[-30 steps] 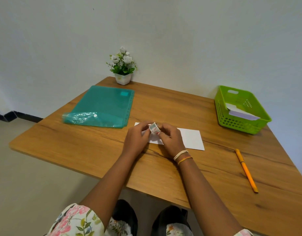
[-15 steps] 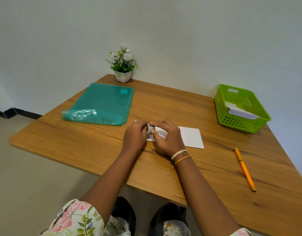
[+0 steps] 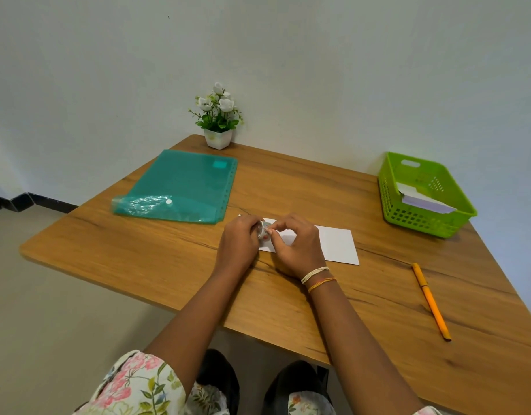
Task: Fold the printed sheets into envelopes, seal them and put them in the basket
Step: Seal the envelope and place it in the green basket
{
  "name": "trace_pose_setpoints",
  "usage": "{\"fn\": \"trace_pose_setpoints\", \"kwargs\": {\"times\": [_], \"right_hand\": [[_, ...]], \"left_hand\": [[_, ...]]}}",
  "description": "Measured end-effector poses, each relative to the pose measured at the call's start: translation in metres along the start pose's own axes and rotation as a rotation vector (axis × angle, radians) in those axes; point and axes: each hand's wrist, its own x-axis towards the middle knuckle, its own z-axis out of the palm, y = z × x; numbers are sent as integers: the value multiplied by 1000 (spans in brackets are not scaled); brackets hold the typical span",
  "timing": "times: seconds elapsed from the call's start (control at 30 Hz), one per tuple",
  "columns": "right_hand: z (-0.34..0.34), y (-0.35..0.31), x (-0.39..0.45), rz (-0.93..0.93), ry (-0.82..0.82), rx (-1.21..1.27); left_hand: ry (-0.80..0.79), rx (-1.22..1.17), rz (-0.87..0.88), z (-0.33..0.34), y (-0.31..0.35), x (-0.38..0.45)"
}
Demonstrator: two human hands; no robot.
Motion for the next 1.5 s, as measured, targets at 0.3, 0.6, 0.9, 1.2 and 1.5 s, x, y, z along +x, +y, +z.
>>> {"fn": "trace_pose_setpoints", "kwargs": {"times": [0.3, 0.6, 0.9, 1.2, 1.5], "right_hand": [[-4, 1, -1, 307, 21, 275], [-21, 2, 6, 688, 218, 761], [-26, 3, 12, 776, 269, 901], [-32, 9, 14, 805, 316, 954], [-51, 12, 10, 922, 485, 932]], "left_hand": [[49, -9, -112, 0, 1, 2], [121, -14, -234, 2, 2, 15], [-26, 322, -259, 15, 14, 68], [120, 258, -22, 23, 27, 50], [-220, -595, -168, 46, 70, 24]]}}
